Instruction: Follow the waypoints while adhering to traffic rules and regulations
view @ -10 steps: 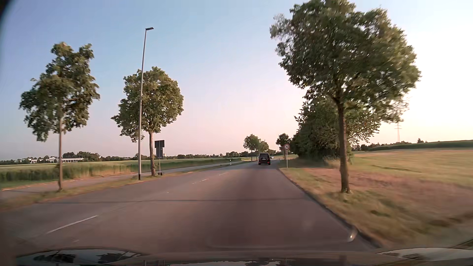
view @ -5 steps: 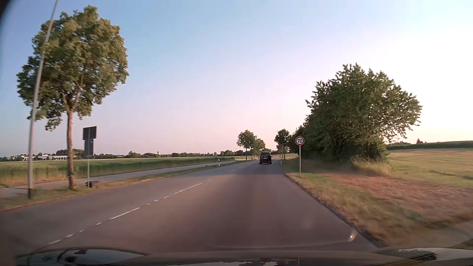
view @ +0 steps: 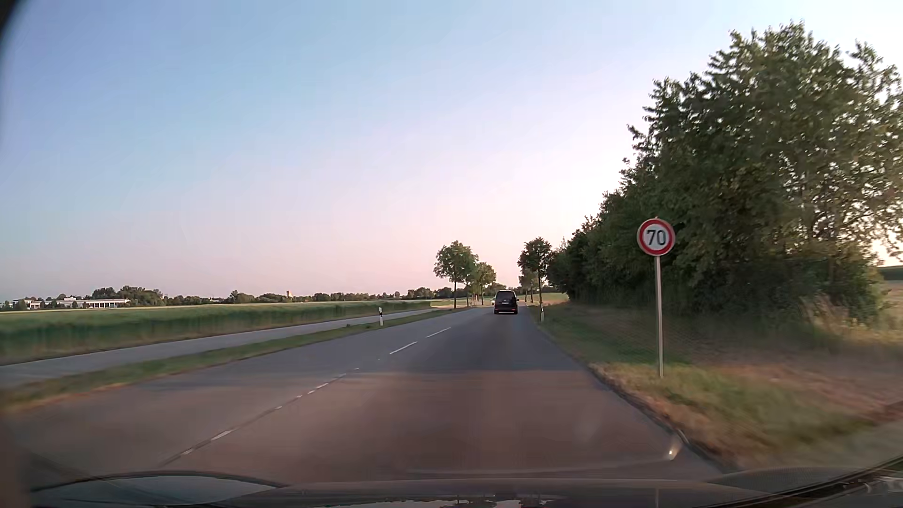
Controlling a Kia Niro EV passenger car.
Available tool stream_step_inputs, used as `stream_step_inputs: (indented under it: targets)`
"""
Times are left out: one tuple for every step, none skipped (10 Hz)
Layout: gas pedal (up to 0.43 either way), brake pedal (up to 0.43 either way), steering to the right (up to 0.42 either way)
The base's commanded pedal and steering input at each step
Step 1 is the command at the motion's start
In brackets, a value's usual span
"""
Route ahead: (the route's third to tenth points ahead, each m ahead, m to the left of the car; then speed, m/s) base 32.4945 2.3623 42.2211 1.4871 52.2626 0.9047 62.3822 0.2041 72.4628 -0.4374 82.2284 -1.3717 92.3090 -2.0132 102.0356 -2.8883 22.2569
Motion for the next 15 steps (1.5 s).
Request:
stream_step_inputs:
  targets:
    - [0.240, 0.018, 0.011]
    - [0.248, 0.018, 0.011]
    - [0.248, 0.018, 0.013]
    - [0.260, 0.018, 0.015]
    - [0.260, 0.018, 0.016]
    - [0.260, 0.018, 0.016]
    - [0.260, 0.018, 0.016]
    - [0.260, 0.018, 0.016]
    - [0.260, 0.018, 0.016]
    - [0.260, 0.018, 0.015]
    - [0.260, 0.012, 0.014]
    - [0.260, 0.018, 0.011]
    - [0.260, 0.018, 0.011]
    - [0.268, 0.018, 0.010]
    - [0.268, 0.018, 0.009]
